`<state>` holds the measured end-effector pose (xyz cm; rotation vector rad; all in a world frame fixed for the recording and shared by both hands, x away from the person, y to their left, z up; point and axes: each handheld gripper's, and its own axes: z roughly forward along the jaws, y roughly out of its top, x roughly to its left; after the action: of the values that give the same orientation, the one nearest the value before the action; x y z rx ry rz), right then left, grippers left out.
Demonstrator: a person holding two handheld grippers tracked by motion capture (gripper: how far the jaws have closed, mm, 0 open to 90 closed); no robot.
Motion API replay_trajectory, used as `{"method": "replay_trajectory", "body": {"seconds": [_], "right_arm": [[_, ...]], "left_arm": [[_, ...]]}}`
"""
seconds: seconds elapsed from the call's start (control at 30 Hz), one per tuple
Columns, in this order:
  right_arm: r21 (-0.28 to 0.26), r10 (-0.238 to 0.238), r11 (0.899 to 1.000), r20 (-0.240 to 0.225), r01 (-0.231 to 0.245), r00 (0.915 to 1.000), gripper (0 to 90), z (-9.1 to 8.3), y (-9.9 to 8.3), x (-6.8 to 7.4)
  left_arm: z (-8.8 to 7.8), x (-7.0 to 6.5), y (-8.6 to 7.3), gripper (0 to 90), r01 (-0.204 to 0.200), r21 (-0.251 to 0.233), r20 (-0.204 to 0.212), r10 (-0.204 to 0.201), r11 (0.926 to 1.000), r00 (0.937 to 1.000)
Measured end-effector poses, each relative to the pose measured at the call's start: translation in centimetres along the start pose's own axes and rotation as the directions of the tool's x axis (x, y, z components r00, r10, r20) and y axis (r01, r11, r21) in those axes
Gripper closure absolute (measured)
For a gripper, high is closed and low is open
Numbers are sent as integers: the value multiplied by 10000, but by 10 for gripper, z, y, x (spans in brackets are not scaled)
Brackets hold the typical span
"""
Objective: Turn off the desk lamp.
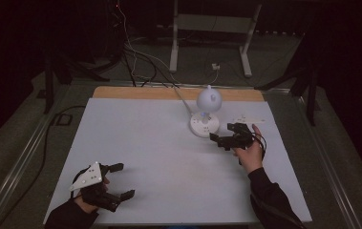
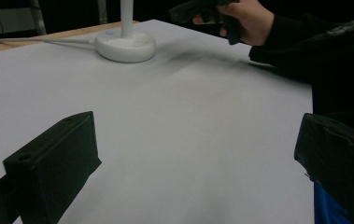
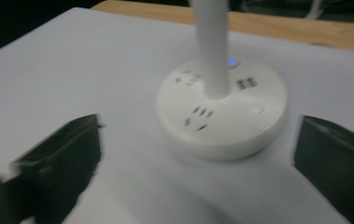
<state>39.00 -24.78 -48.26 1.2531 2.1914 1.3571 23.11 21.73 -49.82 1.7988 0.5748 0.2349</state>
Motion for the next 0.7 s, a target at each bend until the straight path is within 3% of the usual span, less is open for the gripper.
{"method": "replay_trajectory", "body": {"seconds": [0.13,0.23,0.5,0.7], "right_arm": [[333,-66,9994,-572,85,9983,0,-17,-4,5],[8,149,9999,-1091,-149,9939,0,-30,-13,7],[46,-289,9996,-867,294,9958,0,-55,-39,13],[487,-691,9960,-1031,744,9923,0,-63,-57,25]], "left_arm": [[0,0,0,5,20,-23,13,-20,10000,10000],[0,0,0,5,20,7,10,-20,10000,10000],[-1,0,0,5,40,-61,-2,-40,10000,10000],[-1,0,0,5,10,-55,6,-10,10000,10000]]}}
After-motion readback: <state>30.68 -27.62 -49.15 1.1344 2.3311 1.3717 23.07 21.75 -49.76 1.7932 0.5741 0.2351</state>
